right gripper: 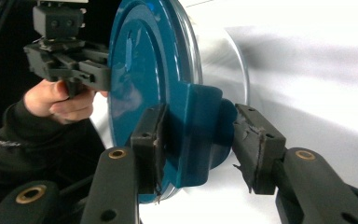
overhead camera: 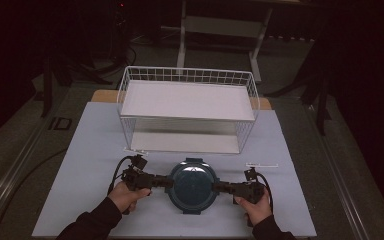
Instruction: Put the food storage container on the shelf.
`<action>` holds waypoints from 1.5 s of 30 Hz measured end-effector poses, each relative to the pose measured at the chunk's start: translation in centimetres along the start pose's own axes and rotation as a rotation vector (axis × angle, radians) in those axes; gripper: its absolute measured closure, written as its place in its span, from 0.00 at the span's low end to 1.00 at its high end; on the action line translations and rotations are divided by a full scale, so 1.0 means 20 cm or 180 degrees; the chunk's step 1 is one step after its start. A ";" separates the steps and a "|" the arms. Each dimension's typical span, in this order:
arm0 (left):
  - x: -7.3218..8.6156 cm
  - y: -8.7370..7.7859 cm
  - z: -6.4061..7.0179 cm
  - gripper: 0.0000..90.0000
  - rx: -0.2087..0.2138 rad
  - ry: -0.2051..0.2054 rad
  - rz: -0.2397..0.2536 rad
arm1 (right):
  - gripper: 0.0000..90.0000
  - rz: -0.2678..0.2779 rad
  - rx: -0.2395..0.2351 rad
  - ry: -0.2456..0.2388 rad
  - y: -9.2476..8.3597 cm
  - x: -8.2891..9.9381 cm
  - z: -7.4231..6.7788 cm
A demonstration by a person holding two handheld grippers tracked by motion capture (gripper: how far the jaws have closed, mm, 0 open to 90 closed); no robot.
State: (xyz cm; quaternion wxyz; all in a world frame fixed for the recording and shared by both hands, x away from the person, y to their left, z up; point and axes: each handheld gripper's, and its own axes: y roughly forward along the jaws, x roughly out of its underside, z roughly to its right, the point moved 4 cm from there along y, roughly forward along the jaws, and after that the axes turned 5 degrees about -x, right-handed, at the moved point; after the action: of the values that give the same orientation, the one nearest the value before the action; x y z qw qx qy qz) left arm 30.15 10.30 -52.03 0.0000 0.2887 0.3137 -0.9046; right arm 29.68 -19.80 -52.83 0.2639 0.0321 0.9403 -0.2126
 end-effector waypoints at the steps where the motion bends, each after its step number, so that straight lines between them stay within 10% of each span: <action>1: 0.00 0.00 0.00 0.63 -0.0008 -0.0006 -0.0001 | 0.62 -0.0016 -0.0020 -0.0004 0.00 0.00 0.00; 18: 0.02 -0.02 0.05 0.63 -0.0114 0.0027 0.0102 | 0.63 0.0057 -0.0021 -0.0077 -0.02 0.01 -0.05; 33: -0.17 -0.09 0.03 0.63 -0.0276 0.0264 0.0359 | 0.63 0.0176 -0.0019 -0.0385 0.00 -0.20 -0.07; 45: -0.33 -0.05 -0.08 0.62 -0.0415 0.0362 0.0495 | 0.63 0.0292 -0.0012 -0.0433 0.06 -0.36 0.04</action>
State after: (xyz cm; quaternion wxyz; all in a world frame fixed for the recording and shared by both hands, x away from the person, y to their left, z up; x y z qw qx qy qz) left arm 36.26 10.84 -49.05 0.0713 0.3623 0.3480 -0.8617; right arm 36.44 -18.72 -50.29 0.3367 0.0601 0.9181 -0.2002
